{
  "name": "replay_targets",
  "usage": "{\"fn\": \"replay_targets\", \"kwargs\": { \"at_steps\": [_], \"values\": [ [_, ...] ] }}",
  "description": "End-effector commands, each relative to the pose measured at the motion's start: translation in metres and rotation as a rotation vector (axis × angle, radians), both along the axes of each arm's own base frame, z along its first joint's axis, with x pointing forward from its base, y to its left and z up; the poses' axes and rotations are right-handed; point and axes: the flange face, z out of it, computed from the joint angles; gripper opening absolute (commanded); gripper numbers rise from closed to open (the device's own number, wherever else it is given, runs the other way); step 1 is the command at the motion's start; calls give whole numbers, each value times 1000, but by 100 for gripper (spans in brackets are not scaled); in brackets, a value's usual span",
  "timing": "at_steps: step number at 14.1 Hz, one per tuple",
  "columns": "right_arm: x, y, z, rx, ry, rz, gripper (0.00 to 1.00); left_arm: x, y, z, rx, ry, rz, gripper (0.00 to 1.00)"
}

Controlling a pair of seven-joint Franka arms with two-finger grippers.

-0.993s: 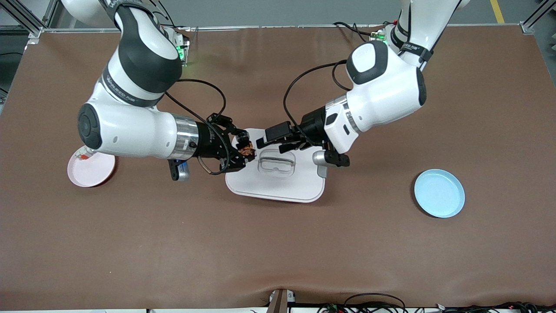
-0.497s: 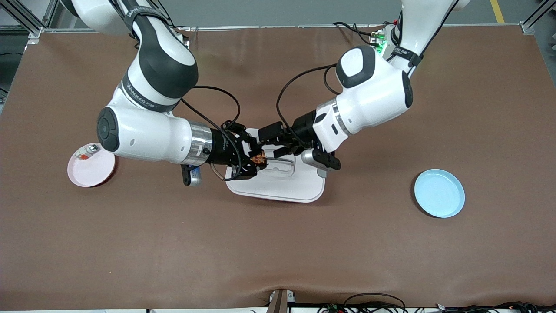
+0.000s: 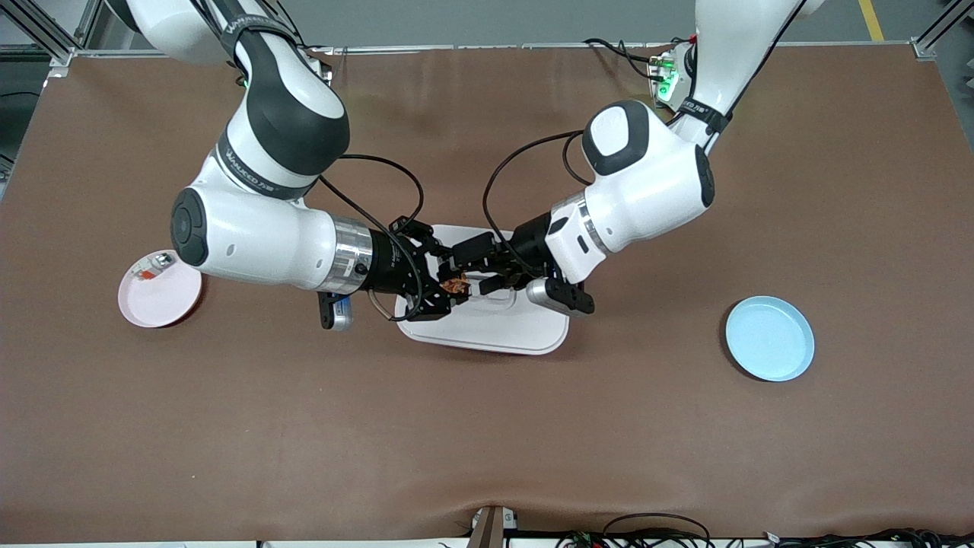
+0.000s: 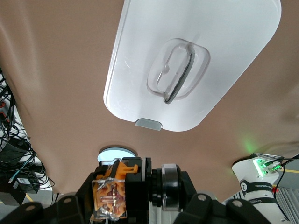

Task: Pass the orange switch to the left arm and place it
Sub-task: 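Grasp the switch with the left gripper and open the right gripper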

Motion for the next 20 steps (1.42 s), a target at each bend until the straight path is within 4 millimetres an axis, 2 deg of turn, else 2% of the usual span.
{"fn": "replay_targets", "kwargs": {
  "at_steps": [1,2,3,7,8,10,11,13,14,15,16,19,20],
  "values": [
    [3,3,5,21,5,-13,0,1,-8,0,-13,-28,10,100],
    [3,3,5,21,5,-13,0,0,-11,0,-13,-28,8,100],
    [3,3,5,21,5,-13,0,0,-11,-3,-12,-25,8,89],
    [3,3,8,24,1,-13,0,0,-11,-3,-9,-28,6,35],
    [3,4,8,24,1,-12,0,0,-11,-1,-9,-31,6,30],
    [3,3,8,24,1,-13,0,0,-11,0,-9,-32,6,30],
    [4,3,8,24,0,-14,0,0,-10,0,-9,-32,7,25],
    [4,3,8,23,-1,-15,0,0,-10,1,-10,-34,7,0],
    [5,2,8,23,-1,-17,19,0,-10,1,-10,-34,7,0],
    [4,2,9,23,-1,-16,74,0,-10,1,-10,-34,7,0],
    [4,2,9,23,-1,-16,100,1,-9,2,-9,-37,8,0],
    [7,-4,8,22,-2,-17,100,2,-5,7,14,-60,4,0],
    [9,-8,8,18,-4,-15,100,3,-1,16,27,-87,2,0]
  ]
}}
